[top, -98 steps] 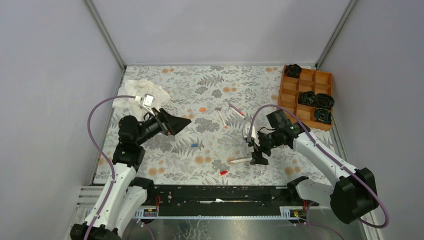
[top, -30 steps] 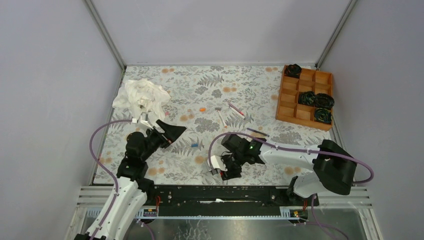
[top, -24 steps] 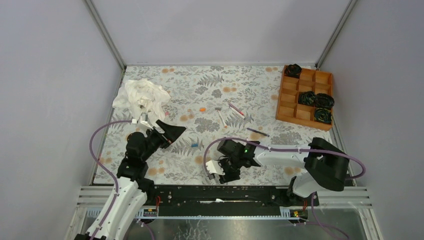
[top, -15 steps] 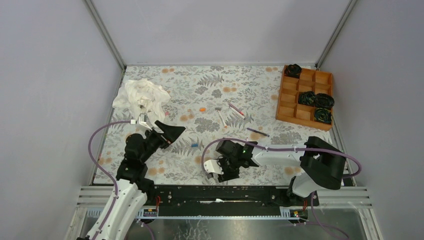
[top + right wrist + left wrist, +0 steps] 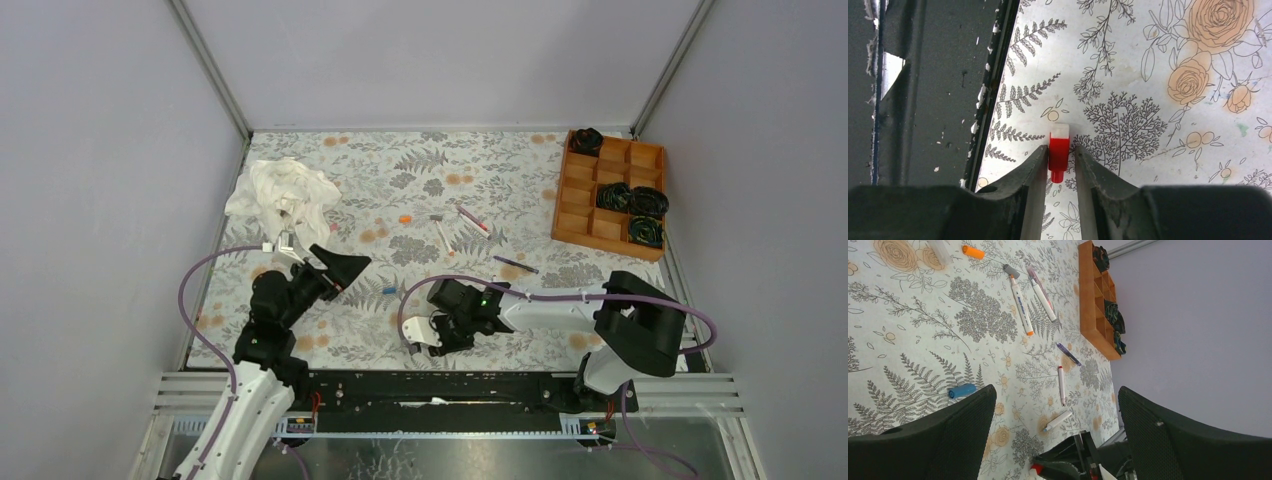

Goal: Insert the pens into the pen caps
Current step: Pick up the pen cap from the center of the board.

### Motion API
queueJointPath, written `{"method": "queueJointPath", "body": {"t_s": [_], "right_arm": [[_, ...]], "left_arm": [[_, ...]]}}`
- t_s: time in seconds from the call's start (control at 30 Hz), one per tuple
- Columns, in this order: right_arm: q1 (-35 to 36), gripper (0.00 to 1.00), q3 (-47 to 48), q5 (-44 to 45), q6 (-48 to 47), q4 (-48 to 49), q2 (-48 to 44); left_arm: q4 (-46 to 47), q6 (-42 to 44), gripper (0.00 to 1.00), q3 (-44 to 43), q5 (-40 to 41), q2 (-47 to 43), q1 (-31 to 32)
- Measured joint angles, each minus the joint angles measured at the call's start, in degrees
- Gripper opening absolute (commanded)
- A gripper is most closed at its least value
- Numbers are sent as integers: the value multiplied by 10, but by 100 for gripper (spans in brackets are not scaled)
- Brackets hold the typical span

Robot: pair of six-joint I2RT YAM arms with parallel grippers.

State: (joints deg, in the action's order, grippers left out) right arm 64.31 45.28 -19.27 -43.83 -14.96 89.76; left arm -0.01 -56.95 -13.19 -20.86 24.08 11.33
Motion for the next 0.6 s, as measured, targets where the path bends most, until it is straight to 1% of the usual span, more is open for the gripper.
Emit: {"method": "queueJointPath", "body": {"t_s": [0.13,0.3,0.6], "right_arm": [[2,32,6,7,2,5,7],[5,37,7,15,3,7,8],[5,38,7,22,2,7,8]], "left_arm": [[0,-2,95,2,-7,-4,0],[3,-4,95,2,-16,-14,0],[10,-15,95,8,-38,-21,0]]}}
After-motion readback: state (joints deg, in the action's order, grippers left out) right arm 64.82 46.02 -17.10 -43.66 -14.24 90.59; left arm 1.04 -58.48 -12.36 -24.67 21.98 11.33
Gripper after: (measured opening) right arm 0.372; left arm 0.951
